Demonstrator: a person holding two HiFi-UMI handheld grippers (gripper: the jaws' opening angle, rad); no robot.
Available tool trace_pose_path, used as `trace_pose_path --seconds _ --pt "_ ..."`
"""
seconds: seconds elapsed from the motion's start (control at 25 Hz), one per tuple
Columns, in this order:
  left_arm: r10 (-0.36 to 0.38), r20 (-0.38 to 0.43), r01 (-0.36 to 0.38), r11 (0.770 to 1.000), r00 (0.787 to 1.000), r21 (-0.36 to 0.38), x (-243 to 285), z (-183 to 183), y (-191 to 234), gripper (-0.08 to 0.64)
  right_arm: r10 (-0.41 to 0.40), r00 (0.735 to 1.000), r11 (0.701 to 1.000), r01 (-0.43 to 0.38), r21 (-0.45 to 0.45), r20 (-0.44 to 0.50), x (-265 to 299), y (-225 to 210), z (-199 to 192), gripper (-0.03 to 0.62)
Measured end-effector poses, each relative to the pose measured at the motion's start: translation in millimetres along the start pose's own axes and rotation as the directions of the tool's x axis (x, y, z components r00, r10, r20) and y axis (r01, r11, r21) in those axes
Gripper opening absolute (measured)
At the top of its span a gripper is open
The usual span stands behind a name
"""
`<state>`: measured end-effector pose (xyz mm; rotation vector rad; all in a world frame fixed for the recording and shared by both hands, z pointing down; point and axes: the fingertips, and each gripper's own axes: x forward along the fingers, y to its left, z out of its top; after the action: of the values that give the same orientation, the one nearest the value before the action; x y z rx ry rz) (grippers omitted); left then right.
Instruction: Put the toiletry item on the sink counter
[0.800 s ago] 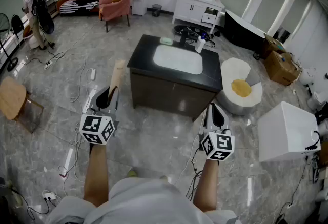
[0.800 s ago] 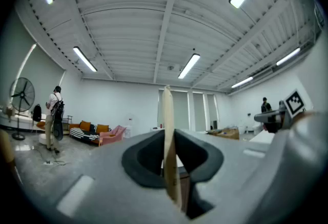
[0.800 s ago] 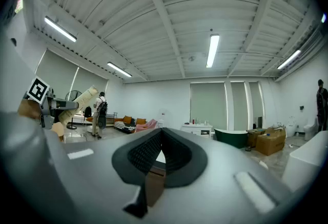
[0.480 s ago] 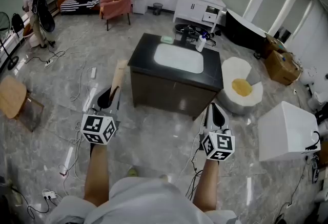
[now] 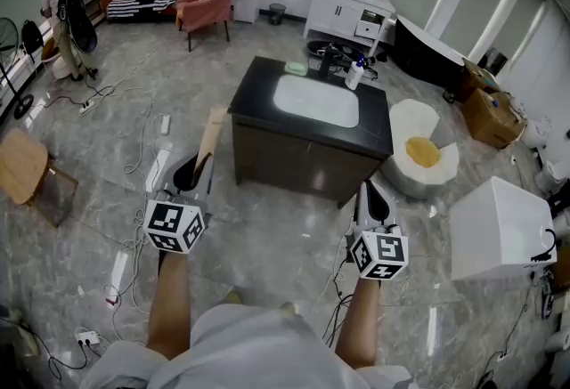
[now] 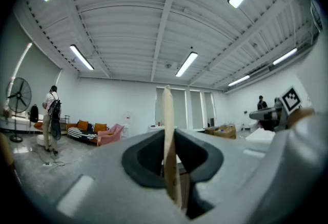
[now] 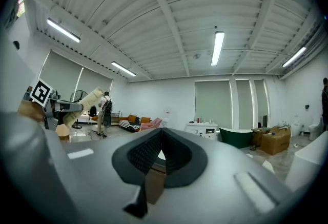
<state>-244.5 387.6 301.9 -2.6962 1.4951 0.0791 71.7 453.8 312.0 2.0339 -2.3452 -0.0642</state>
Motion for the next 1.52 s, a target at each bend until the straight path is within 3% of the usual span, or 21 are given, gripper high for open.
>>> trace_pose_path --seconds 0.64,1.12,1.52 --pt "-0.030 -0.018 0.029 0.999 0.999 -0.045 -27 -22 64 0.049 -0.028 1.000 0.999 0.028 0.028 -0.014 11 69 -13 0.003" --pt "-0.044 -0.016 0.043 0.998 0.999 -0.035 23 -35 85 0.049 -0.022 1.000 0.999 0.022 0.044 -0.004 66 56 -23 0.003" --pt "-0.027 -0.053 0.026 1.000 0.998 -0.011 116 -49 100 0.049 0.005 1.000 0.998 -0.004 0.068 -0.004 158 8 -39 0.003"
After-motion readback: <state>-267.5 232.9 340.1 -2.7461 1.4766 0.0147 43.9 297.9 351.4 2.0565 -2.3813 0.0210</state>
